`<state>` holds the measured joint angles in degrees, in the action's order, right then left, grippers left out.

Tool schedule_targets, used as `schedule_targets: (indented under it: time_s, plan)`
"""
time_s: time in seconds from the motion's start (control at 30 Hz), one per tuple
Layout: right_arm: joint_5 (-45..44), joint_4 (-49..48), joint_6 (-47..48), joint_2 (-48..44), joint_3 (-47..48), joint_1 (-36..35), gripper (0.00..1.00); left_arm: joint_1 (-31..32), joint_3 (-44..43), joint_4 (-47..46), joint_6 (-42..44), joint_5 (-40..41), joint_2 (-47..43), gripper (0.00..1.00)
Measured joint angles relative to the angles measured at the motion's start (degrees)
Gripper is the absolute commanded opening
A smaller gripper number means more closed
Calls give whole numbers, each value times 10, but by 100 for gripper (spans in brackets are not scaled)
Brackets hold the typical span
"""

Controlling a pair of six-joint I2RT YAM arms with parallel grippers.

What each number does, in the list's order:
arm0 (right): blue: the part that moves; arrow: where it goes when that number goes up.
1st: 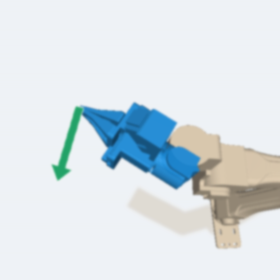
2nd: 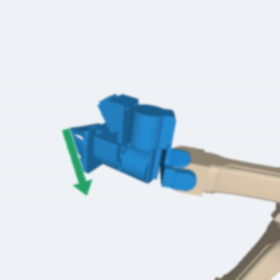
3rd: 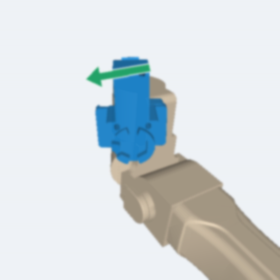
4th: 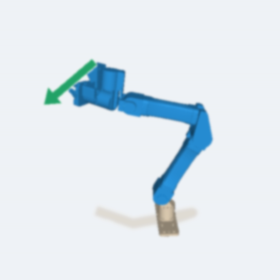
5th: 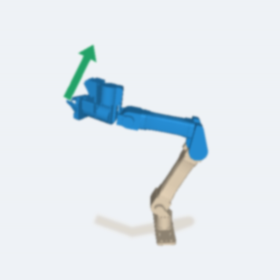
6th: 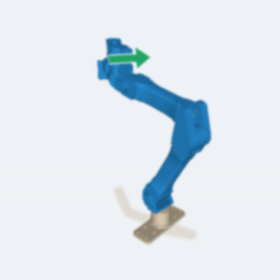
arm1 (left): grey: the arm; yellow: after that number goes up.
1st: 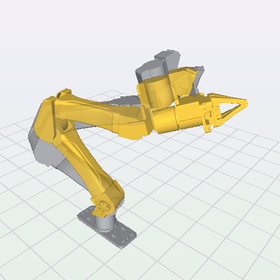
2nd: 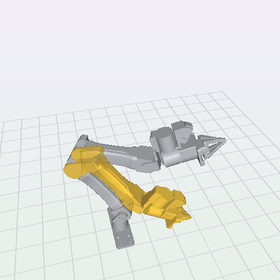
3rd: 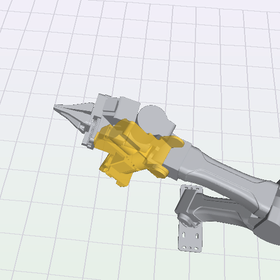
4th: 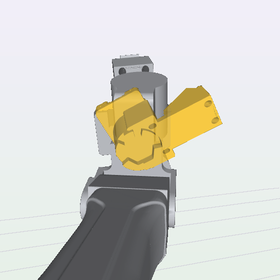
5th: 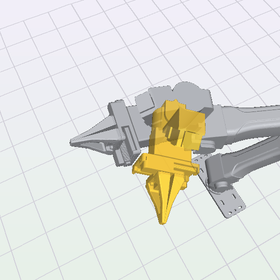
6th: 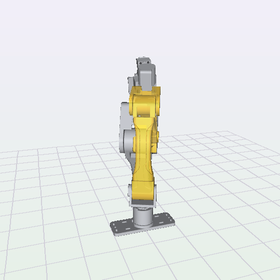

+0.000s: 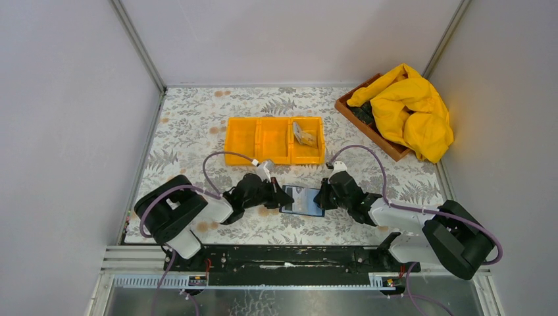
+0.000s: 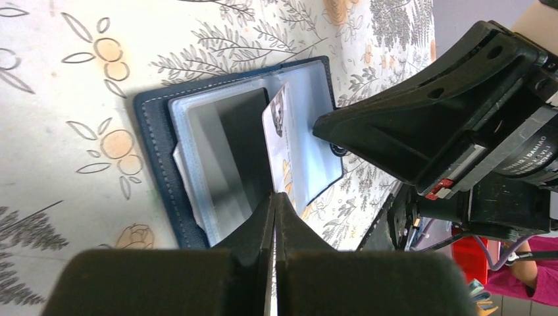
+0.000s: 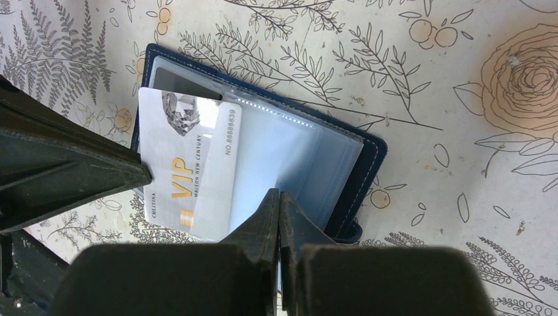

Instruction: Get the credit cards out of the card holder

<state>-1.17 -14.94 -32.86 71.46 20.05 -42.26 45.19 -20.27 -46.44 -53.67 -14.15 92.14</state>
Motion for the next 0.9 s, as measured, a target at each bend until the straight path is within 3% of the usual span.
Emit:
schedule_targets:
  time_s: [0.6, 0.9]
  plan:
    - [3, -1, 0, -5, -3, 3, 0, -42, 35, 79, 33, 17, -117, 0]
    - [9, -1, 7, -111, -52, 3, 0, -48, 37, 107, 40, 25, -179, 0]
